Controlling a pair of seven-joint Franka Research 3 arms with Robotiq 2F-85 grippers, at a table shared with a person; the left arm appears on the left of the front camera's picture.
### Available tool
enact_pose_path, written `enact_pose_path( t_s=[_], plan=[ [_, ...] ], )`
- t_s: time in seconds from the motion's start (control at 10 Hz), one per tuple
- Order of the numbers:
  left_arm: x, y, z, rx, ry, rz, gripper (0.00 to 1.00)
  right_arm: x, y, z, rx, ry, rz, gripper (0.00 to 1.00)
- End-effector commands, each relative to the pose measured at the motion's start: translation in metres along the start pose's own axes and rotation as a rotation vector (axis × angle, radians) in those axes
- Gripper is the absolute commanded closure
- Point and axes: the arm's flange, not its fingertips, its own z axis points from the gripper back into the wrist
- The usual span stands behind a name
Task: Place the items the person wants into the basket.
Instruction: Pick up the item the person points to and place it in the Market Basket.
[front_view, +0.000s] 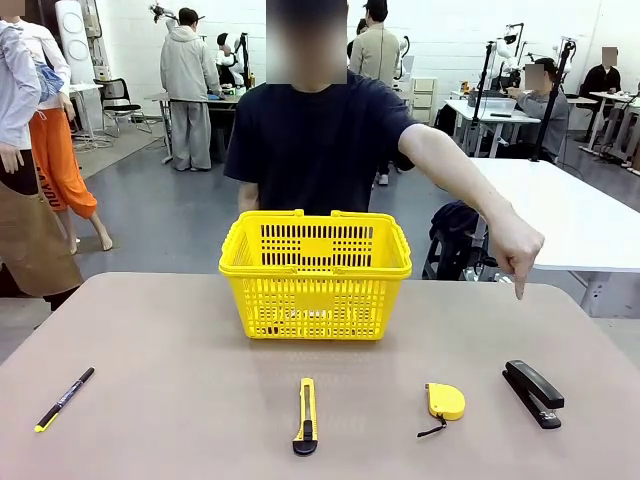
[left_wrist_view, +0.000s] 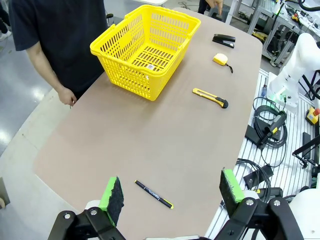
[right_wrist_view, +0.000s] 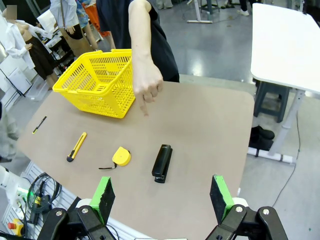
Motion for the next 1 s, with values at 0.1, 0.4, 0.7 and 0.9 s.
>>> enact_pose_path(
  t_s=[0.1, 0.4, 0.7, 0.9],
  plan=[
    [0.000, 0.001, 0.001, -0.010, -0.002, -0.016, 0.00, -0.001, -0.001, -0.003, 0.003, 0.000, 0.001, 0.00],
    [0.000, 0.001, 0.001, -0.010, -0.002, -0.016, 0.00, -0.001, -0.001, -0.003, 0.003, 0.000, 0.001, 0.00],
    [0.000, 0.001, 0.001, -0.010, -0.002, -0.016, 0.00, 0.044, 0.023, -0.052, -0.208, 0.352, -0.025, 0.00],
    [0.000, 0.001, 0.001, -0.010, -0.002, -0.016, 0.00, 0.074, 0.043, -0.106, -0.279, 0.560, -0.036, 0.00]
  ],
)
